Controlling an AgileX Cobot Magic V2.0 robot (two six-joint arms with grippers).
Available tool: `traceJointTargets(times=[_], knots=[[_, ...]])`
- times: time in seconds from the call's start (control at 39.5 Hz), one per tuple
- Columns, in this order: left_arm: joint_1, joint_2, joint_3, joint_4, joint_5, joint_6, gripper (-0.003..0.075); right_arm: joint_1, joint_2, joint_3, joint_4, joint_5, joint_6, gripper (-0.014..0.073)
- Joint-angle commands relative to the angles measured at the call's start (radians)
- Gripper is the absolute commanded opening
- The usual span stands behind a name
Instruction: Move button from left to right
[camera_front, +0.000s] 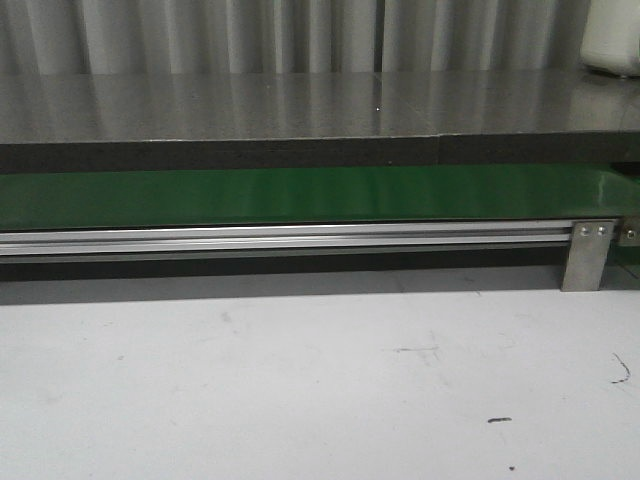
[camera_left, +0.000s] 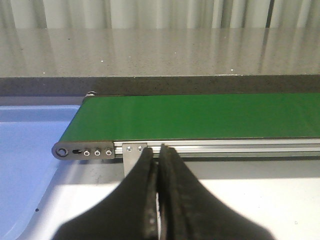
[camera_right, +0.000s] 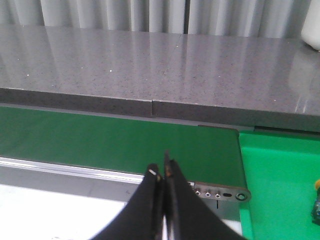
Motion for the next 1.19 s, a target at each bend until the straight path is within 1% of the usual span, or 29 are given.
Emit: traceJointTargets(times=[0.0, 0.2, 0.3, 0.41, 0.61, 0.73, 0.79, 0.86, 1.17], knots=[[0.001, -0.019, 0.030, -0.009, -0.074, -0.013, -0.0021, 0.001, 0.006, -0.025, -0.001, -0.086, -0.011, -0.0067], [0.001, -0.019, 0.030, -0.009, -0.074, -0.013, -0.0021, 0.001, 0.006, -0.025, -0.001, -0.086, -0.011, -0.0067], [0.001, -0.019, 0.030, -0.009, -0.074, -0.013, -0.0021, 0.001, 0.001, 0.003, -0.001, -0.088, -0.011, -0.0067], [0.001, -0.019, 0.030, -0.009, -0.074, -0.013, -0.0021, 0.001, -0.038, 0.077, -0.001, -0.086, -0.011, -0.0067], [0.001, -0.019, 0.030, -0.009, -0.074, -0.013, -0.0021, 0.001, -0.196, 0.289, -0.001, -0.086, -0.011, -0.0067], [0.001, -0.019, 0.030, -0.009, -0.074, -0.013, -0.0021, 0.001, -0.277, 0.371, -0.001, -0.084, -0.011, -0.0067], [0.001, -0.019, 0.030, -0.009, -0.074, -0.013, -0.0021, 0.001, -0.306, 0.368, -0.001, -0.044, -0.011, -0.0067], [0.001, -0.019, 0.030, -0.009, -0.074, -0.013, -0.0021, 0.001, -0.342, 0.368, -0.001, -0.034, -0.011, -0.0067], [0.001, -0.019, 0.030, -0.009, -0.074, -0.013, -0.0021, -0.001, -0.342, 0.368, -0.001, -0.031, -0.011, -0.0067]])
